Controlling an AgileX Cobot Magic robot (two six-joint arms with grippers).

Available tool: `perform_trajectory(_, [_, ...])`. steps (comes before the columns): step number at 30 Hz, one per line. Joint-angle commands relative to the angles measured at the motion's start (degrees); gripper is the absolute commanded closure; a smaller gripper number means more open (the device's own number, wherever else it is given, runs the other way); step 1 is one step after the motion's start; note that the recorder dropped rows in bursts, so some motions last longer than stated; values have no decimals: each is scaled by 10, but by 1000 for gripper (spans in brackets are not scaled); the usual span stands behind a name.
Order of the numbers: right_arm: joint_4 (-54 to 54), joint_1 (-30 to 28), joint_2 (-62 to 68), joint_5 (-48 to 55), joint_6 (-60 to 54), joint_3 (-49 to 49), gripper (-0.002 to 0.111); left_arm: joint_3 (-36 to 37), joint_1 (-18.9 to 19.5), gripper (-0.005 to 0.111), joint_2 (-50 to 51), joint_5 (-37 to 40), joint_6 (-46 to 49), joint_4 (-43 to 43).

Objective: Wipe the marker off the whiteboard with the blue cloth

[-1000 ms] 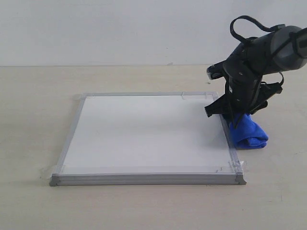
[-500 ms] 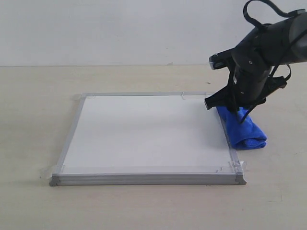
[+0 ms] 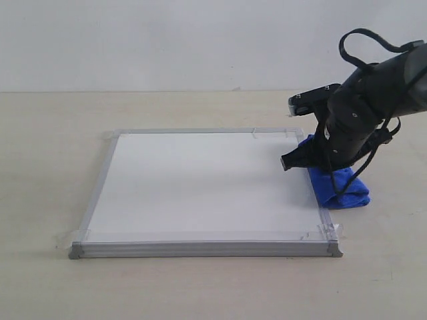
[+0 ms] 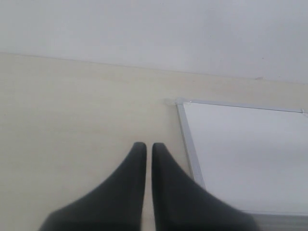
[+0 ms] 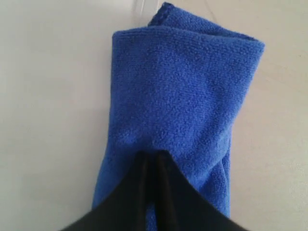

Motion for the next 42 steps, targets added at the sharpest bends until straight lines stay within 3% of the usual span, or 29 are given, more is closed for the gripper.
perform_trajectory(1, [-3,-3,-8,-1,13,4,108,2,-2,102,-2,2,3,-4])
perform_trajectory(11, [-1,-2,-141,45,22,12,108,2,-2,102,-2,2,3,-4])
perform_trajectory(22, [24,-1,-358,38,20,164,108,2,-2,102,-2,2,3,-4])
perform_trajectory(26, [93,-1,-452,39,-15,218,108,2,-2,102,-2,2,3,-4])
perform_trajectory(32, [198,-1,-597,133,-15,233,108,2,-2,102,-2,2,3,-4])
perform_trajectory(42, [192,-1,-634,129,-15,233,108,2,-2,102,-2,2,3,-4])
